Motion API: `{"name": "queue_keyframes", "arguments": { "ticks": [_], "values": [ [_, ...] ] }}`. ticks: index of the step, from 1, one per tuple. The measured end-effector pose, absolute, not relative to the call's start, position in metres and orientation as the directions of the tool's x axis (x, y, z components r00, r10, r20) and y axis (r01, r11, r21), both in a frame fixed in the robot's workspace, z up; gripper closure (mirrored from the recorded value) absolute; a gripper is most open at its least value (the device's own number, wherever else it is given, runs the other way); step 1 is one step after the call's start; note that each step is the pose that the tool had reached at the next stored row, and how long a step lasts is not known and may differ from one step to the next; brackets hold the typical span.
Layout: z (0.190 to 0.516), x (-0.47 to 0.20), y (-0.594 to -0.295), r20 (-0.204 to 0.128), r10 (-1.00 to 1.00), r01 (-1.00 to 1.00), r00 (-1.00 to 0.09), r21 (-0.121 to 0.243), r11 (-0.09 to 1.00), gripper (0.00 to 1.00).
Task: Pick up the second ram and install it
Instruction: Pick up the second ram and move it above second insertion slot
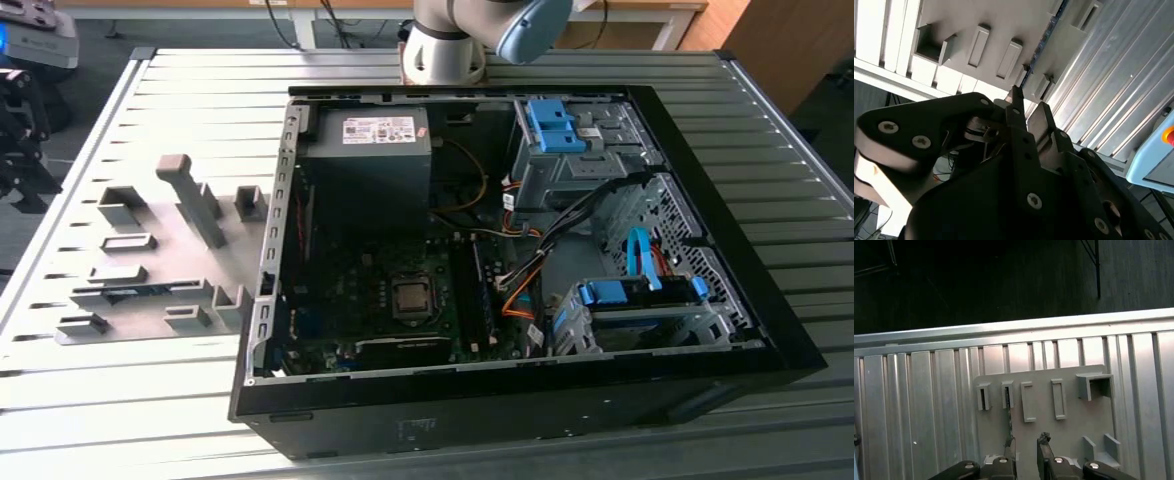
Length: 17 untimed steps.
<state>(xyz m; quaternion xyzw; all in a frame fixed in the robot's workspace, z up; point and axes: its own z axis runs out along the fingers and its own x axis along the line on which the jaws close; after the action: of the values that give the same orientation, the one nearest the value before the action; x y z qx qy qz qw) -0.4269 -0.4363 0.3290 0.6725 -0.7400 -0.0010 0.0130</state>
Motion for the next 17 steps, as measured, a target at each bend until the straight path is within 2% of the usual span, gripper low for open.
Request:
{"name": "queue_keyframes", "arguments": {
  "ticks": [17],
  "values": [
    [0.3336, -0.4269, -0.4363, 0.018, -0.995, -0.995, -0.095, 0.019, 0.096, 0.69]
  ]
}}
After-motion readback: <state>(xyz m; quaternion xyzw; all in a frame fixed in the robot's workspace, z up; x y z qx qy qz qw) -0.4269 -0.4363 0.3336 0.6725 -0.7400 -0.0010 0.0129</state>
